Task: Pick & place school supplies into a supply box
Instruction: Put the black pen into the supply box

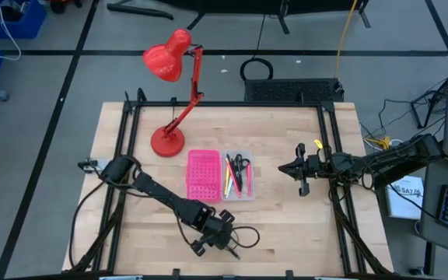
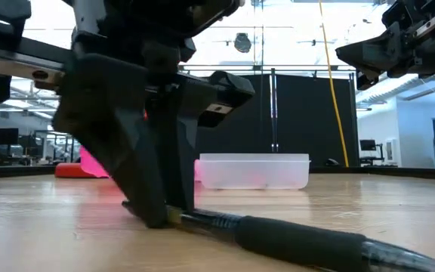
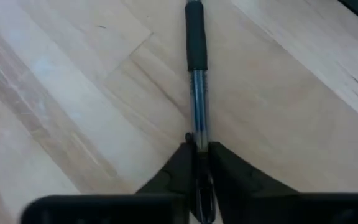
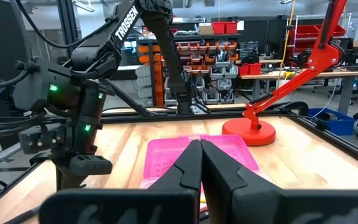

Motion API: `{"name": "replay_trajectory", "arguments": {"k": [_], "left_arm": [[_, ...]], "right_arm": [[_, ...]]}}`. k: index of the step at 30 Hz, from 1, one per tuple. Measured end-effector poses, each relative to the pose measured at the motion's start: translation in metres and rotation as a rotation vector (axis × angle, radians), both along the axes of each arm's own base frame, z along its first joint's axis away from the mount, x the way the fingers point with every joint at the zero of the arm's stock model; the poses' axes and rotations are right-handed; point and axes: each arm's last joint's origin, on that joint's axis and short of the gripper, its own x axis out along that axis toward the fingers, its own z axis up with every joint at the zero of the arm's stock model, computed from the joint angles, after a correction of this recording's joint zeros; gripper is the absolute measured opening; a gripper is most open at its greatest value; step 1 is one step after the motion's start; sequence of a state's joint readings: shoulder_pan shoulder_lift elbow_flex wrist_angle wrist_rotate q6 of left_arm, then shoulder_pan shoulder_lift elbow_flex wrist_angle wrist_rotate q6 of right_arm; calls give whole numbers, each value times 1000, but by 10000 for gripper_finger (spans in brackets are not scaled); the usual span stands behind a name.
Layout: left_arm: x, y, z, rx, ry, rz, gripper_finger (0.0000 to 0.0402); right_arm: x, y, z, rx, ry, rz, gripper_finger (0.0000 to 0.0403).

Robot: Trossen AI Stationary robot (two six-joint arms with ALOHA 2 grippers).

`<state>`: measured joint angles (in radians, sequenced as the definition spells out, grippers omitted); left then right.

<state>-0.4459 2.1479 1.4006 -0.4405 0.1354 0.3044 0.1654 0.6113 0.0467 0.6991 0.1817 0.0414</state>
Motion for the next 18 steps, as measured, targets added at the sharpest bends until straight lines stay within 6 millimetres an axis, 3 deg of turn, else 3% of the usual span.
{"name": "replay_trajectory", "arguments": {"k": [4,8,18], "left_arm": [[0,3,1,22,1,-26,18],[-4,4,8,69,-16,-56,30],[-17,14,49,186,-66,-64,2]], "right_arm": [[0,0,0,0,0,0,0],[0,0,0,0,0,0,0],[0,0,0,-2,-1,-2,0]]}}
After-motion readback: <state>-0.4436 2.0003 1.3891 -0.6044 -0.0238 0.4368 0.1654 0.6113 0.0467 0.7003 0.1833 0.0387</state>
